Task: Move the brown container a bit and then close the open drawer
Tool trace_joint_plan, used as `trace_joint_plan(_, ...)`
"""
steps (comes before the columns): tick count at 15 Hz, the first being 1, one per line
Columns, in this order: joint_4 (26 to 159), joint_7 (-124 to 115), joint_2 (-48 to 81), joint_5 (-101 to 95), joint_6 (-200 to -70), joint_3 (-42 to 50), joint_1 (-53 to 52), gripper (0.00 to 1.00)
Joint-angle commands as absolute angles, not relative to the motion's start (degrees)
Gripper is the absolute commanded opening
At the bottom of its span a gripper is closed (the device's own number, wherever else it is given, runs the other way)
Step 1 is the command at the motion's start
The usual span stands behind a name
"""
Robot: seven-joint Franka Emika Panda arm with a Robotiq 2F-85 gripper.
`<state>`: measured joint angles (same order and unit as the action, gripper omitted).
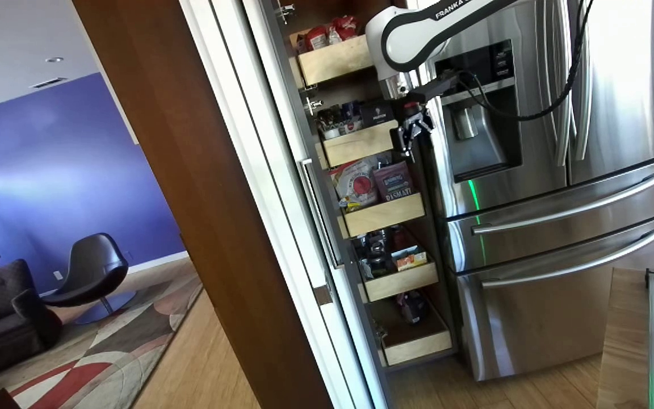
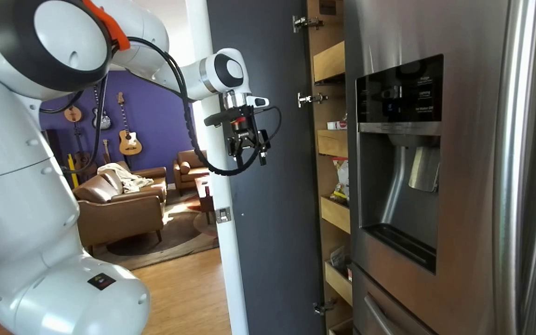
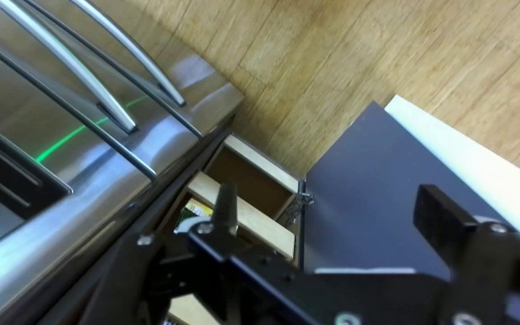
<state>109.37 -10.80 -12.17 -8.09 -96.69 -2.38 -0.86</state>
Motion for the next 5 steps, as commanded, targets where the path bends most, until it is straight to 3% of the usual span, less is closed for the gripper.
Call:
trace_joint_plan(1,109.90,-10.78,-12.65,-8.05,-95.49,-2.67,-0.72,1.00)
trace_joint_plan(5,109.69,-10.78,-12.59,-8.07,-95.28,-2.74,-0.69,1.00)
